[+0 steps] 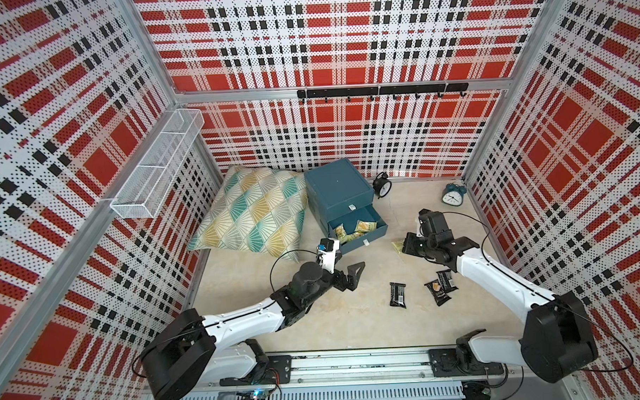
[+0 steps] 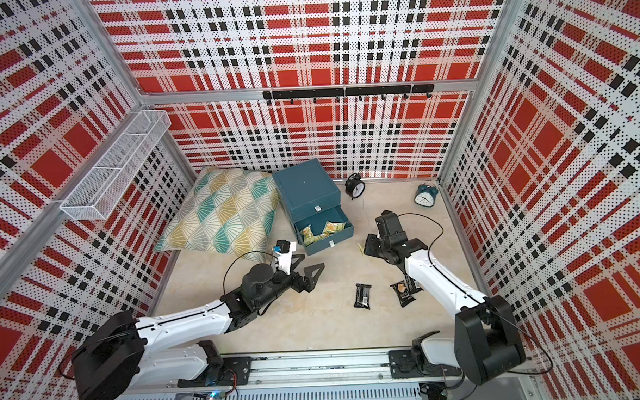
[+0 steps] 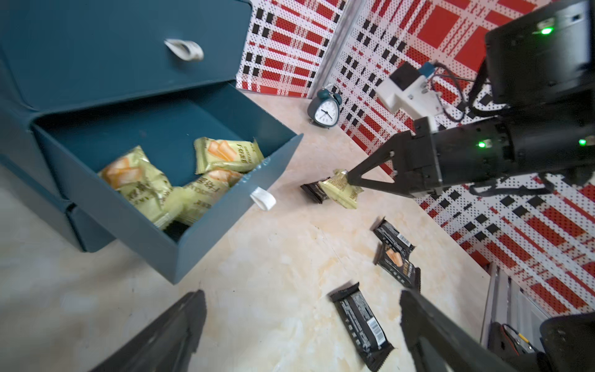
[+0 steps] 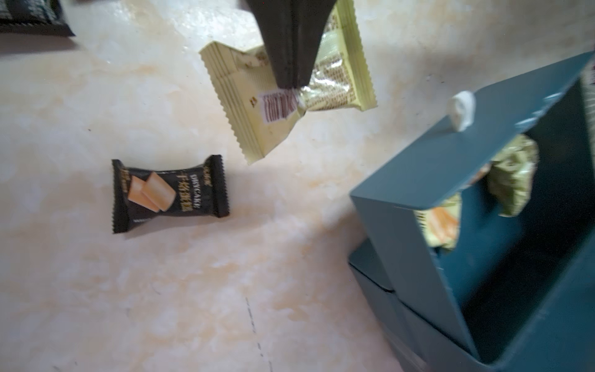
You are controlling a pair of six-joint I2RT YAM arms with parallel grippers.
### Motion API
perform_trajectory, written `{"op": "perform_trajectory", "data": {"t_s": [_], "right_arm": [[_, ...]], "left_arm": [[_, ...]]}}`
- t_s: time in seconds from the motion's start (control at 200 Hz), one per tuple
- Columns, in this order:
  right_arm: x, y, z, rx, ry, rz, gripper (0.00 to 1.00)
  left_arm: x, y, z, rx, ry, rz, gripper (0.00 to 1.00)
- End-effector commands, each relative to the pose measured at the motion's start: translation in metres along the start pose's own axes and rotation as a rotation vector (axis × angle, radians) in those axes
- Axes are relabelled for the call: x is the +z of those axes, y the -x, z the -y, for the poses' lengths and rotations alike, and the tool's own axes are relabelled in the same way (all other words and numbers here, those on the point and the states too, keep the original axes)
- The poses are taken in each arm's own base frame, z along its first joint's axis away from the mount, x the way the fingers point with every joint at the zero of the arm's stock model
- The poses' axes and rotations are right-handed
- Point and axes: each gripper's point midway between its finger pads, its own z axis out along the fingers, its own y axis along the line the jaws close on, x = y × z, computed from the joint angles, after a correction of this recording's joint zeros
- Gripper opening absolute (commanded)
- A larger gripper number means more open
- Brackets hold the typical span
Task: Place the cookies into the drawer by color
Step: Pick up the cookie at the center of the board, then place the cookie in the drawer.
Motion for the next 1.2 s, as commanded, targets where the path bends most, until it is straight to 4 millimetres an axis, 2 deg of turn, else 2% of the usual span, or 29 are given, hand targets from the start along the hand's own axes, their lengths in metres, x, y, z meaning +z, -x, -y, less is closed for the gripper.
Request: {"op": "perform_trajectory", "data": {"t_s": [0.0,0.155,0.326,0.436,0.671,0.727,0.797,0.967,1.192], "right_arm": [[-0.02,0.015,-0.036,0.001,0.123,0.033,0.0],[-0.03,0.032,-0.071,-0.026,0.194,0.061,0.0],[-0.025,0.05,-0.098,-0.051,0.225,0.079,0.0],[-0.013,0.059,-0.11,-0.059,0.233,0.081,0.0],[0.026,0.068,-0.123,-0.063,0.223,0.047,0.0],[0.033,0.07,-0.124,-0.065,0.214,0.037,0.19],[0.039,0.072,-0.124,-0.069,0.202,0.032,0.37],[0.032,0.069,-0.123,-0.071,0.217,0.047,0.42],[0.013,0.049,-0.115,-0.074,0.26,0.051,0.44]], "left_arm": [[-0.007,0.011,-0.008,-0.028,0.002,0.04,1.0],[-0.016,0.021,-0.019,-0.045,0.02,0.076,1.0],[-0.025,0.03,-0.029,-0.091,0.013,0.105,1.0],[-0.029,0.033,-0.031,-0.104,0.004,0.116,1.0],[-0.035,0.038,-0.033,-0.107,0.011,0.141,1.0],[-0.036,0.039,-0.034,-0.106,0.012,0.147,1.0],[-0.036,0.04,-0.034,-0.112,0.013,0.147,1.0],[-0.035,0.041,-0.034,-0.114,0.017,0.146,1.0],[-0.028,0.053,-0.042,-0.144,0.054,0.136,1.0]]}}
